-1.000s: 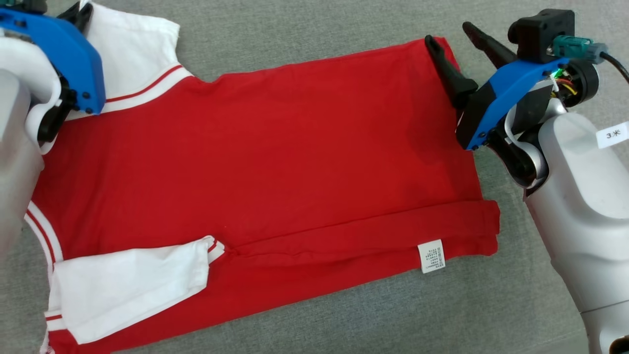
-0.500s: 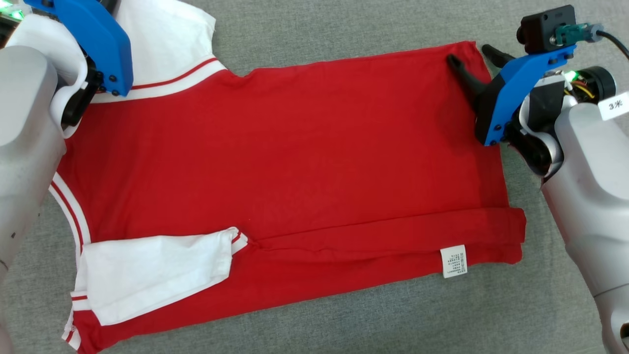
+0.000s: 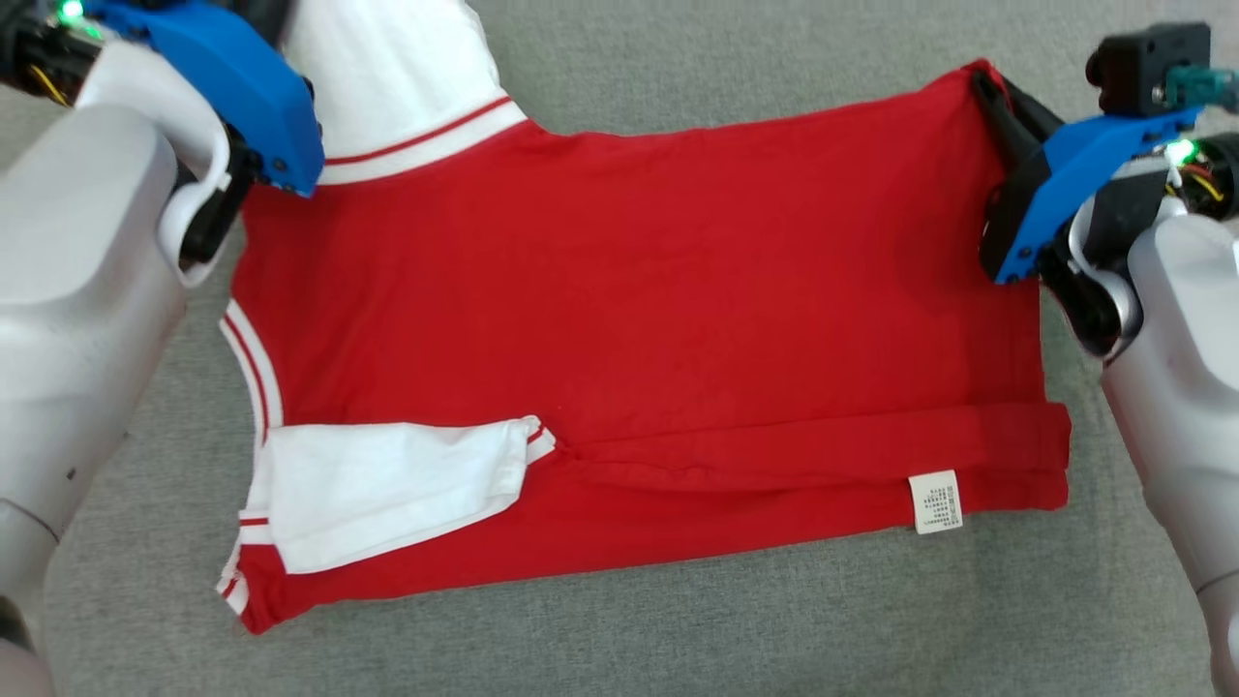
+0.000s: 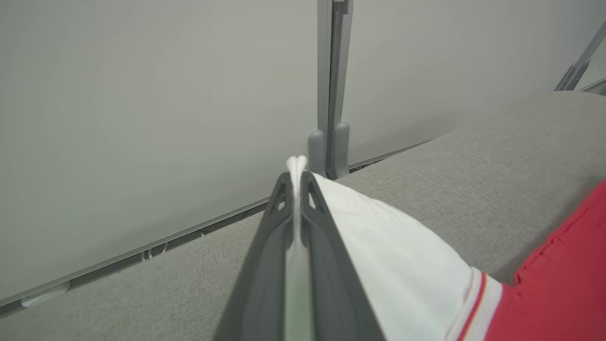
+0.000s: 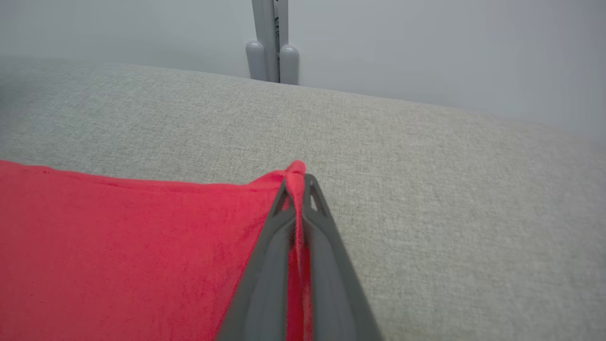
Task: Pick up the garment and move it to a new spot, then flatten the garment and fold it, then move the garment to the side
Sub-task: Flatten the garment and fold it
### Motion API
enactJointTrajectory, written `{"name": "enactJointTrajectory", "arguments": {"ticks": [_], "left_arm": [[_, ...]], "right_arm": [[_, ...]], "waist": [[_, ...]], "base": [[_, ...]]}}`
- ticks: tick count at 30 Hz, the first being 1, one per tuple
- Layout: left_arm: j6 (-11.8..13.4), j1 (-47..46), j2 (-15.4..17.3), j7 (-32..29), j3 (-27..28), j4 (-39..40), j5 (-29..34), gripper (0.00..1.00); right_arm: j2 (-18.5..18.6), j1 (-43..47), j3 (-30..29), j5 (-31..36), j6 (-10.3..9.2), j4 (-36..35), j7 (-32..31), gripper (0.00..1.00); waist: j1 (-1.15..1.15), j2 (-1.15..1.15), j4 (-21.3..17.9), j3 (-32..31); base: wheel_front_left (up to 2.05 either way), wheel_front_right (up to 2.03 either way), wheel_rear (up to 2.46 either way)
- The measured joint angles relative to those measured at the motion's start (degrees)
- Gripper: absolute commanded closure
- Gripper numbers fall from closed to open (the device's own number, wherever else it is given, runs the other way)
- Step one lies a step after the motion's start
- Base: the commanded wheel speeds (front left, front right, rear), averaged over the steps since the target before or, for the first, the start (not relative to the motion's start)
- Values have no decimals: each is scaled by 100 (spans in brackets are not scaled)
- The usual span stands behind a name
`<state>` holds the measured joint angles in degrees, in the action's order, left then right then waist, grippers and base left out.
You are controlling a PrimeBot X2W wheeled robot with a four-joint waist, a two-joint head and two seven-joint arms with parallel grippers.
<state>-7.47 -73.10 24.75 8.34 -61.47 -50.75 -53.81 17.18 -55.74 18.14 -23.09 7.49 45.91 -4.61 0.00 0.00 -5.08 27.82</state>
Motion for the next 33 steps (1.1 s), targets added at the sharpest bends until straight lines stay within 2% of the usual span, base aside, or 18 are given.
{"name": "enactJointTrajectory", "arguments": {"ticks": [12,23,33], "left_arm": [[13,985,225,595,-82,797,-163,100],[405,2199,483,662,189,1954,-64,100],[759,3312,677,665,592,2668,27,100]], "right_arm": [[188,840,7,-38,0,-45,845,100],[259,1565,-18,-81,0,-263,1222,100],[281,2209,-214,-199,0,-365,1515,100]], "waist": [[0,0,338,-639],[-1,0,468,-1028],[-1,0,512,-1277]], "base": [[0,0,0],[0,0,0],[0,0,0]]}}
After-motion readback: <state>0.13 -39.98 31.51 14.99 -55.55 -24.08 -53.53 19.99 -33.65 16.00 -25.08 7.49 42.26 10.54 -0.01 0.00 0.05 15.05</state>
